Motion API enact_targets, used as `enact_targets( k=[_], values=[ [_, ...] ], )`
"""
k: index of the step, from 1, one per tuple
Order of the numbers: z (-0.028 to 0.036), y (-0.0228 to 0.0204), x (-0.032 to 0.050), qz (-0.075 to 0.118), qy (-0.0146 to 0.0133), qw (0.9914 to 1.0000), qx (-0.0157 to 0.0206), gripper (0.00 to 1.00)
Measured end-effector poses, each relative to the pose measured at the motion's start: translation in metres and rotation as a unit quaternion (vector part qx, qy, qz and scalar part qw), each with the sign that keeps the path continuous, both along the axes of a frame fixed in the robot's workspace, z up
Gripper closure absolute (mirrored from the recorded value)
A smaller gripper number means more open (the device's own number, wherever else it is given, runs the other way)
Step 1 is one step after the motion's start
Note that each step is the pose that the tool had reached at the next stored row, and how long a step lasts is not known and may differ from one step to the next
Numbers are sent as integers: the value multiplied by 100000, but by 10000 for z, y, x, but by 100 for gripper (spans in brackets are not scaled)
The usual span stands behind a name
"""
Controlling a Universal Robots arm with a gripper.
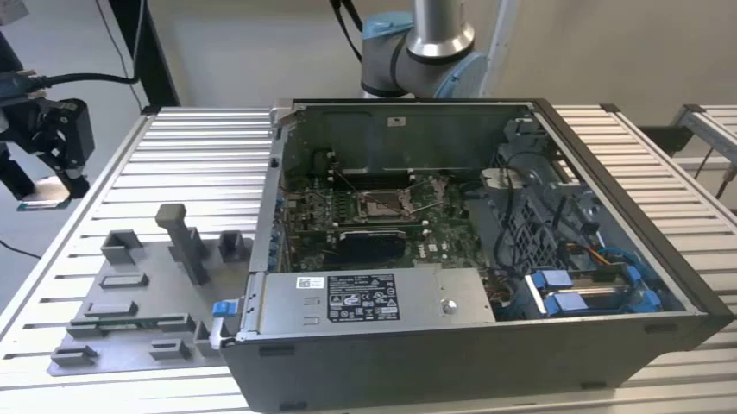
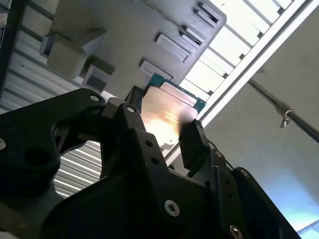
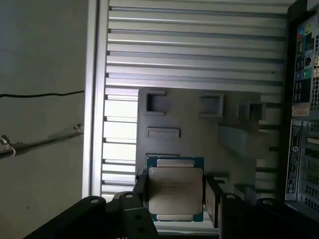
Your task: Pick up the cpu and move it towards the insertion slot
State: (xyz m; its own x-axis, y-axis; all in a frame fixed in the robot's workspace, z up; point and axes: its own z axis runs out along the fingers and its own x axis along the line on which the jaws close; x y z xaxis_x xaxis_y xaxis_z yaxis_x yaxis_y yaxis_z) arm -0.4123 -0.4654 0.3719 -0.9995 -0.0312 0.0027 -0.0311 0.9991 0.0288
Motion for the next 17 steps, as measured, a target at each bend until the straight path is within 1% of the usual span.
enact_targets(
  k=[4, 6, 8, 11, 15, 17],
  values=[
    [0, 0, 156, 0, 44, 100000, -3, 100],
    [1, 0, 204, 1, 143, 100000, -1, 100],
    [14, 0, 222, 23, 191, 100000, -10, 100],
    [95, 0, 225, 20, 257, 100000, 0, 100],
    [102, 0, 226, 25, 261, 100000, -9, 100],
    [103, 0, 250, 31, 272, 100000, -17, 100]
  ],
)
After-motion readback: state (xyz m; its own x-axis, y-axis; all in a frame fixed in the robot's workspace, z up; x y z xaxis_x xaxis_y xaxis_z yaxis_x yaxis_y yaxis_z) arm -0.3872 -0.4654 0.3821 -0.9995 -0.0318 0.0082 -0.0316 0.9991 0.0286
